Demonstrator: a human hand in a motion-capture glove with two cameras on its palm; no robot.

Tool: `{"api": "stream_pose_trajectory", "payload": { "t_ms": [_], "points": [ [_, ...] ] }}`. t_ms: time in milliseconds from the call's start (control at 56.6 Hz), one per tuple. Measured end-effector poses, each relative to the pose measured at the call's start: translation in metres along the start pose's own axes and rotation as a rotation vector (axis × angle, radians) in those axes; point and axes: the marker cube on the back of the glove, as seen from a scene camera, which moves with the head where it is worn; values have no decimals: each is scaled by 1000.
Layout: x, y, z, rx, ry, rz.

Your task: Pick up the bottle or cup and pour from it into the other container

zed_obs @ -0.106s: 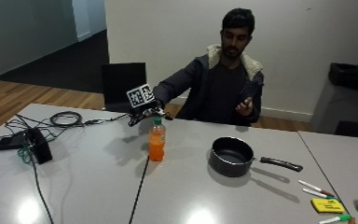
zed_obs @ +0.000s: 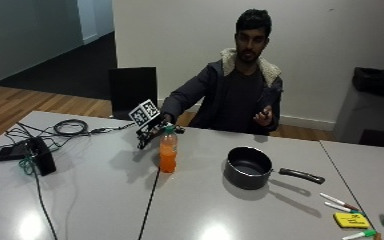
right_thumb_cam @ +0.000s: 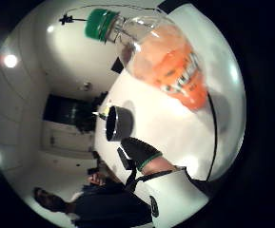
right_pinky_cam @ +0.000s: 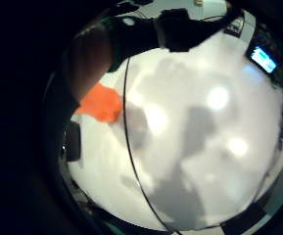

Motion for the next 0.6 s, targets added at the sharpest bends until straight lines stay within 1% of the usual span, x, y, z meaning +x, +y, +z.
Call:
{"api": "stream_pose_trajectory", "payload": {
  "t_ms": [35, 106, 212, 318, 424, 601],
  "points": [
    [9, -8, 4, -8, -128, -1],
    [9, -20, 18, -12, -296, -36],
    [4, -38, 36, -16, -435, -74],
    [6, -48, 52, 27, -549, -97],
    [8, -53, 57, 41, -614, -104],
    [6, -51, 56, 27, -589, -101]
  ]
}}
